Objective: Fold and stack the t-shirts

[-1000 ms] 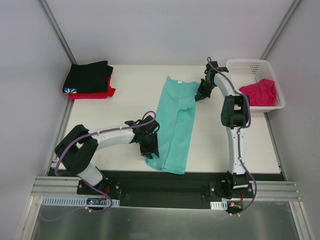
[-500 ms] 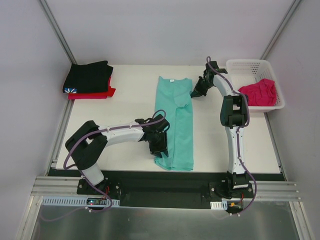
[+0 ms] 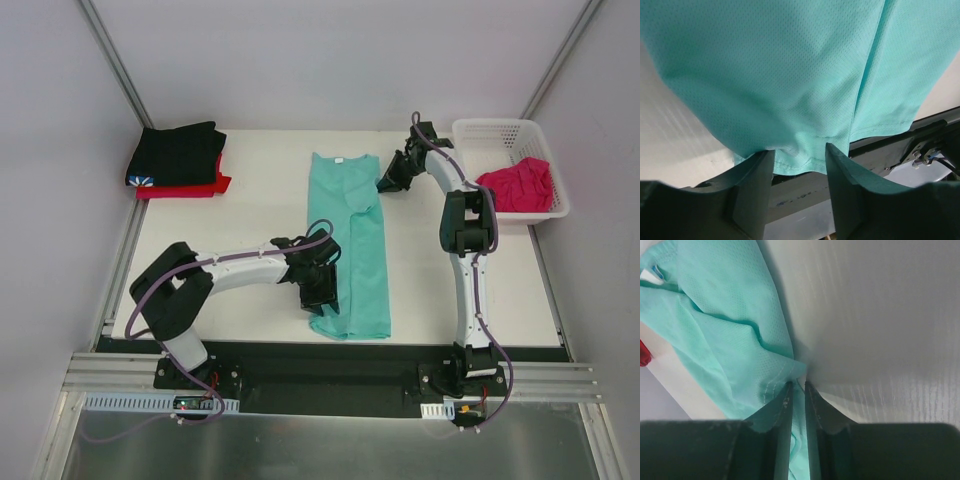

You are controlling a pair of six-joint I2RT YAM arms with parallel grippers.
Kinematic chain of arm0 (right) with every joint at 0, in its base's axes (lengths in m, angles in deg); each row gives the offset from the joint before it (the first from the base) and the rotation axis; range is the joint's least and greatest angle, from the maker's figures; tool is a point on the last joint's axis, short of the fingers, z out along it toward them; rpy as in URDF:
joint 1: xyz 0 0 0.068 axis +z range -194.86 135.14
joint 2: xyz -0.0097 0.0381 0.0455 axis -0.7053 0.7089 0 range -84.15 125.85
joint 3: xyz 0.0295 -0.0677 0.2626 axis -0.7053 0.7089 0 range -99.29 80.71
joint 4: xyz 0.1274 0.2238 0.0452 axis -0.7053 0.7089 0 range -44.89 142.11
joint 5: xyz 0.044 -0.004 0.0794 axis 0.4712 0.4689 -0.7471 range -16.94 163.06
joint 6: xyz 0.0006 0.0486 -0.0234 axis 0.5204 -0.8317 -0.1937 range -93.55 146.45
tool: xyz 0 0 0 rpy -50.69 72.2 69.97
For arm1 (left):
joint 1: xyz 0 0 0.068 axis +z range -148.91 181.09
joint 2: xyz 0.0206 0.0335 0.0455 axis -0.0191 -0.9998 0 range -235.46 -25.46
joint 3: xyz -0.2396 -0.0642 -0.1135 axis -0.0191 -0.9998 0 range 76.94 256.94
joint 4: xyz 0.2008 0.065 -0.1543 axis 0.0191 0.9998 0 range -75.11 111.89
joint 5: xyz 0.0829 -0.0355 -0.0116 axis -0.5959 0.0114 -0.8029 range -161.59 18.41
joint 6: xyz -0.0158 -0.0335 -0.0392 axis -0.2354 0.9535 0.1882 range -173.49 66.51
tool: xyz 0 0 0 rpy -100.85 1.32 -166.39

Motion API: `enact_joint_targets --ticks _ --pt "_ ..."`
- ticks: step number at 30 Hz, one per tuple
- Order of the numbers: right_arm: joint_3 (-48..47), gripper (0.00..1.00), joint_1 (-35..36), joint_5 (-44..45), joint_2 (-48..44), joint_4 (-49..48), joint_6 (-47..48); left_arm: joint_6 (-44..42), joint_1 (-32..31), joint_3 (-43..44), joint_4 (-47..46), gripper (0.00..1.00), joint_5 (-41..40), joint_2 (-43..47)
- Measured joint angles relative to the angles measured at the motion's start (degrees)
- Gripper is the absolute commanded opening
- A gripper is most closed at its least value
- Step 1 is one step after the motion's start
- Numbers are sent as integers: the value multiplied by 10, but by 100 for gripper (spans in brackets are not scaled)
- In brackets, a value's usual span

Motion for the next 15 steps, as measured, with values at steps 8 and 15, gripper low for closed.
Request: enact_joint_targets --ticks 8,15 --pt "34 35 -17 8 -44 20 22 -9 0 12 54 69 -43 62" --pt "61 33 -43 36 -132 58 50 -32 26 37 108 76 -85 143"
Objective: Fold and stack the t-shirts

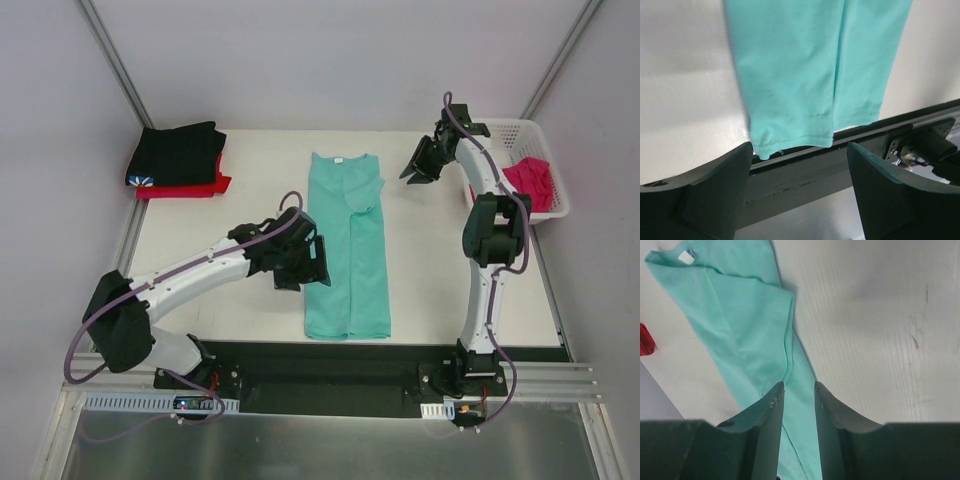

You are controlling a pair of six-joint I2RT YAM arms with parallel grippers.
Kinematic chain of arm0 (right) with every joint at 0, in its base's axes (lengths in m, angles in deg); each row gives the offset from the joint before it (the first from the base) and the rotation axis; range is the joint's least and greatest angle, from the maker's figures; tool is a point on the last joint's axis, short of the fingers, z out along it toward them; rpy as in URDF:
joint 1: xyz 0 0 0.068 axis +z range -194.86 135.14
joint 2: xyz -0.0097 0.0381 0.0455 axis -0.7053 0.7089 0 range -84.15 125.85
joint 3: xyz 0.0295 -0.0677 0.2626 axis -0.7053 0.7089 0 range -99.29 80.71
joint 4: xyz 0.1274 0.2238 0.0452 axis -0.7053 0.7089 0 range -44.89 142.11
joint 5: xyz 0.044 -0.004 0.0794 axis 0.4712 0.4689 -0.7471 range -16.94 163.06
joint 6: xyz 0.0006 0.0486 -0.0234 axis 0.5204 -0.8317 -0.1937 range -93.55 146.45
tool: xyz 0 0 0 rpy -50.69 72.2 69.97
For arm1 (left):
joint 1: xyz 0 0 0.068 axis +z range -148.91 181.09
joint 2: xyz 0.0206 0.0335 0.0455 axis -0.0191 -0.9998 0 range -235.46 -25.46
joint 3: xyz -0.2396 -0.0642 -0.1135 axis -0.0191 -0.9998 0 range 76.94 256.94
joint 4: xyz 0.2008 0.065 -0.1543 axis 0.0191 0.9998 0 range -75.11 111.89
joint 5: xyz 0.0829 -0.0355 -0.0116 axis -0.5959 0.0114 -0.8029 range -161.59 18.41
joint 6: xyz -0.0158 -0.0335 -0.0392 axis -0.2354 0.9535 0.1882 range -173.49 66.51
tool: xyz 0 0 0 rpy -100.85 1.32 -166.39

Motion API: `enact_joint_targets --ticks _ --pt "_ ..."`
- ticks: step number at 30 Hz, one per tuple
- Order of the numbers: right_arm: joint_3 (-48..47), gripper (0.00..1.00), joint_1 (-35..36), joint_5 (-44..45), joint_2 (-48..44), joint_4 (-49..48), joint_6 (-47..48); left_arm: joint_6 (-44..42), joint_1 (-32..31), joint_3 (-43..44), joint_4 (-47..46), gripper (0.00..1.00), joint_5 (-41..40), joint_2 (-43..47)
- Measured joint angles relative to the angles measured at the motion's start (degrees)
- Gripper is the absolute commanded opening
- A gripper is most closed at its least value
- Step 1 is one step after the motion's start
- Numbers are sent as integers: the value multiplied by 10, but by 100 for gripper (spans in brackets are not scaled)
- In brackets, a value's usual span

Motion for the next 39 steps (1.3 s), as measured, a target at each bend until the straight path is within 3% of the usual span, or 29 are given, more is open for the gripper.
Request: enact_joint_targets --ticks 8,14,19,28,39 --pt "248 27 2 22 -208 1 28 -30 93 -76 1 71 -17 77" --pt "469 26 27 69 -342 -7 37 -39 92 -119 -22 65 2 74" --pt "602 24 82 109 -462 -7 37 -41 82 -129 -60 62 16 56" --pt "756 24 161 142 -593 -24 4 -12 19 -179 -116 60 31 43" --pt "845 24 233 163 -643 -63 -56 50 -32 -239 -163 57 26 45"
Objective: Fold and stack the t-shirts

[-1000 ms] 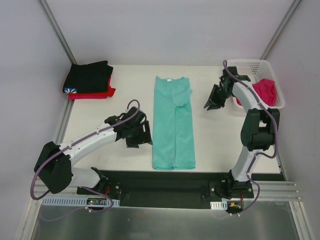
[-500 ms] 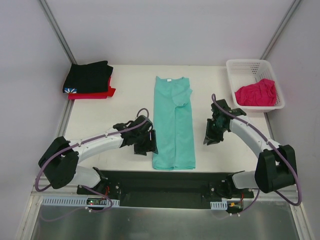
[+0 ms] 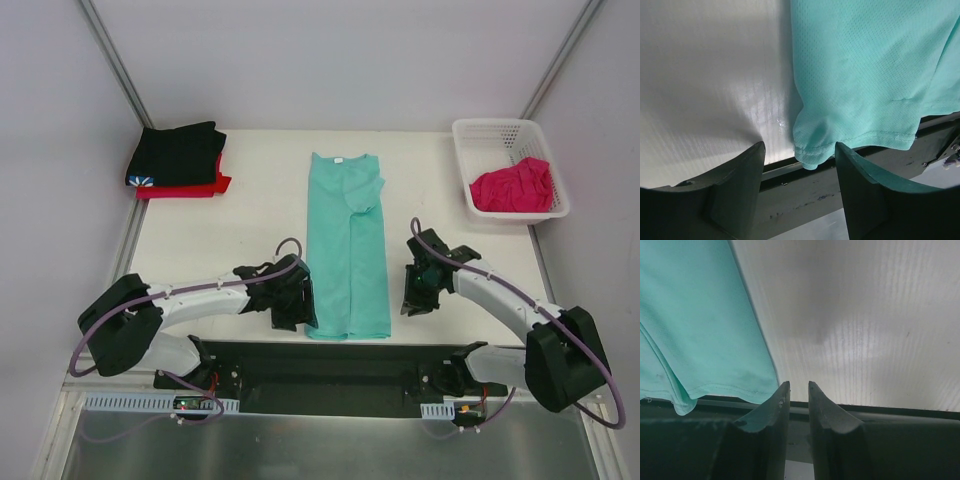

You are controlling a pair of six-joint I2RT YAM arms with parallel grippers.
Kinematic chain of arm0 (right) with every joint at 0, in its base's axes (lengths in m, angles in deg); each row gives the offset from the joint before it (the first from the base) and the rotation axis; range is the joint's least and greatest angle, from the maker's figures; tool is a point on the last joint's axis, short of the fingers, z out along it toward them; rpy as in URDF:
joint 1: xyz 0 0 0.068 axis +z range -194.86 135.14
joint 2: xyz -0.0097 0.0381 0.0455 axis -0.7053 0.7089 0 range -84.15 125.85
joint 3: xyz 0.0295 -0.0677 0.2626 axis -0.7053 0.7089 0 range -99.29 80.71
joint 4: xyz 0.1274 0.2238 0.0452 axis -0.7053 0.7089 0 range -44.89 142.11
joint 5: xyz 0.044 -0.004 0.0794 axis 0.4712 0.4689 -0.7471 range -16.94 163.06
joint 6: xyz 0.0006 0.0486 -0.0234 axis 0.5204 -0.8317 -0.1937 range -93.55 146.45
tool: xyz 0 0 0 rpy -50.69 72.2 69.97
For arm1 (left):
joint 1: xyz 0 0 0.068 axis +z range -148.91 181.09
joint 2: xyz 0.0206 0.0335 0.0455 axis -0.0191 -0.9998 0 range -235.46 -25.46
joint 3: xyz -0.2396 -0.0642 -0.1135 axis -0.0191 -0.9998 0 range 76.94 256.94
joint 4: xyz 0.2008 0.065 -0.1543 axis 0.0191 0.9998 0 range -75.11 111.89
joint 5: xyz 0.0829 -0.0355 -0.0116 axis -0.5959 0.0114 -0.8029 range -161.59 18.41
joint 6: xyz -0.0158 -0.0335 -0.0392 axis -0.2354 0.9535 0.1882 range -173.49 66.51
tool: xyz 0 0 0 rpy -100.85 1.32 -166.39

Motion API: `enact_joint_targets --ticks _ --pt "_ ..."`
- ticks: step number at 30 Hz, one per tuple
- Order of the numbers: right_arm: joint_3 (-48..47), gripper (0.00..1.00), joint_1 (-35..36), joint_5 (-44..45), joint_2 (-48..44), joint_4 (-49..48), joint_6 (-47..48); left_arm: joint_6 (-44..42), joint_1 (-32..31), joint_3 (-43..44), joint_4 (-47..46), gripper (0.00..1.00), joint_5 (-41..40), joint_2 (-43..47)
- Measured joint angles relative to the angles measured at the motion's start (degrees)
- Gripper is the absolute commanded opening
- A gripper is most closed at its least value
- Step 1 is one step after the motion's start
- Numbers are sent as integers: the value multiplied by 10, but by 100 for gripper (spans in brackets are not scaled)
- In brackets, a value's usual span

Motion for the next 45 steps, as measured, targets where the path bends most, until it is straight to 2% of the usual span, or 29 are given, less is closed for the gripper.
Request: enact_joint_targets --ticks 15,39,40,45 --pt "27 24 79 19 8 -55 -66 50 -46 -3 -16 54 -29 0" --pt "47 29 137 44 38 -92 -107 80 -64 -7 -50 52 -32 -16" --pt "47 28 140 47 38 -92 -108 81 -65 -7 -51 50 -33 -16" --pt "45 29 154 55 38 -92 -116 85 -72 -7 -54 26 -34 -21"
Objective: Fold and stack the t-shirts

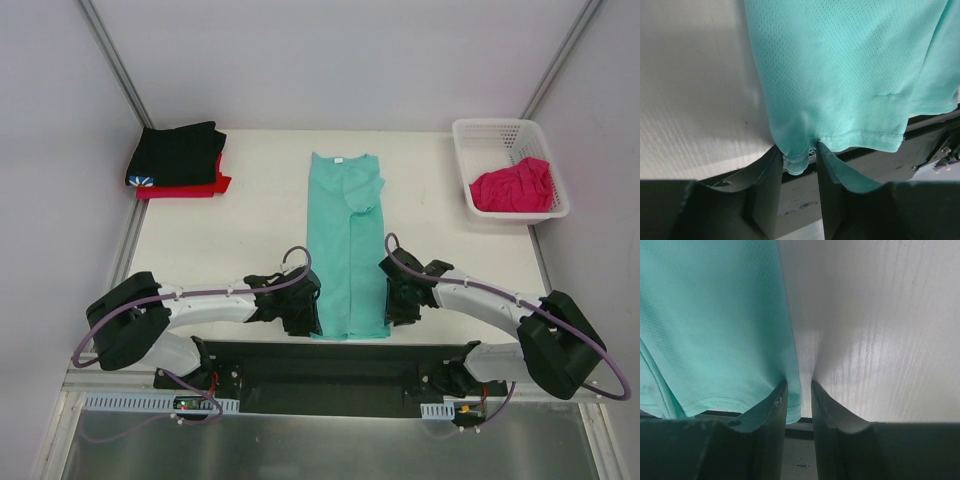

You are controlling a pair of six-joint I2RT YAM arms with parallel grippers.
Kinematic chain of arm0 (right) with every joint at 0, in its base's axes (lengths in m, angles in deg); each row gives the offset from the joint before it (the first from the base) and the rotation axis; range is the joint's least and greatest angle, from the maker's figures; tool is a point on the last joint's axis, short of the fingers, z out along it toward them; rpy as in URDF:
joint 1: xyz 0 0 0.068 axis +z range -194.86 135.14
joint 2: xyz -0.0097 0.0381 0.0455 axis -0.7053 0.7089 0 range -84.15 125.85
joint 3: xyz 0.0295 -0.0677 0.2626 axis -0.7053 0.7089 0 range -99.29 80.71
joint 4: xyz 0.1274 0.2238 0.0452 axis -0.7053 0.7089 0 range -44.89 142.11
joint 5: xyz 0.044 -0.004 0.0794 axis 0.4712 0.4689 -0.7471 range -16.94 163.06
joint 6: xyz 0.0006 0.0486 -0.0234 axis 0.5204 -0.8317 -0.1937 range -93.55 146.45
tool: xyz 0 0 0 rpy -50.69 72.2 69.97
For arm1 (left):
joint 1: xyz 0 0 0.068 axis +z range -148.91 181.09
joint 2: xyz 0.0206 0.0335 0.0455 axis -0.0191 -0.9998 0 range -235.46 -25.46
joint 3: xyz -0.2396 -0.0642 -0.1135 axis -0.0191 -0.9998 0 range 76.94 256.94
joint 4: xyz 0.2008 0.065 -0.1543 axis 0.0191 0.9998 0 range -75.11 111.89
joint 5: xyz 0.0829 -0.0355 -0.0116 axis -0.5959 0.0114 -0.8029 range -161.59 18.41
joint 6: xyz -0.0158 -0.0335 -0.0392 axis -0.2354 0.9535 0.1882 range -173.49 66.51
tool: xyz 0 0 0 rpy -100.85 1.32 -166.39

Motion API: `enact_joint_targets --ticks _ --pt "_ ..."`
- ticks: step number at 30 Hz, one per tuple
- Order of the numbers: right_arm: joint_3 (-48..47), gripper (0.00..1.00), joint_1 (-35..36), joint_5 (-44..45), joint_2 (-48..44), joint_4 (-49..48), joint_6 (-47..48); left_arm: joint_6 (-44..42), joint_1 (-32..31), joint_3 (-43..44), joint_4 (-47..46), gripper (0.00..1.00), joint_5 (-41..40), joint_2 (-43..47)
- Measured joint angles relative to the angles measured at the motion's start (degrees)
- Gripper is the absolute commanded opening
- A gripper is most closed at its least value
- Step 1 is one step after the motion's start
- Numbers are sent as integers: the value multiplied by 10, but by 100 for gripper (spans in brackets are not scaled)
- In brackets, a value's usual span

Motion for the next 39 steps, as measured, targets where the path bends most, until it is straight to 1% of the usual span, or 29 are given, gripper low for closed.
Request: enact_joint_targets --ticks 2,5,6,8,16,28,39 --pt "0 29 4 3 0 0 -3 2 -1 -1 0 22 -1 -2" --pt "0 29 12 4 -1 0 -9 2 -4 -4 0 14 -5 -2" --pt "0 29 13 4 -1 0 -10 3 -4 -5 0 9 -6 -2" --pt "0 30 17 2 -2 0 -14 3 -4 -5 0 7 -8 -3" --pt "-2 35 27 -7 -35 16 -27 3 -4 -6 0 7 -9 -4" --pt "-14 35 37 -7 -60 40 -36 3 -4 -6 -1 7 -9 -5" --pt "-2 35 48 -7 -66 35 -48 3 -4 -6 -1 7 -9 -5"
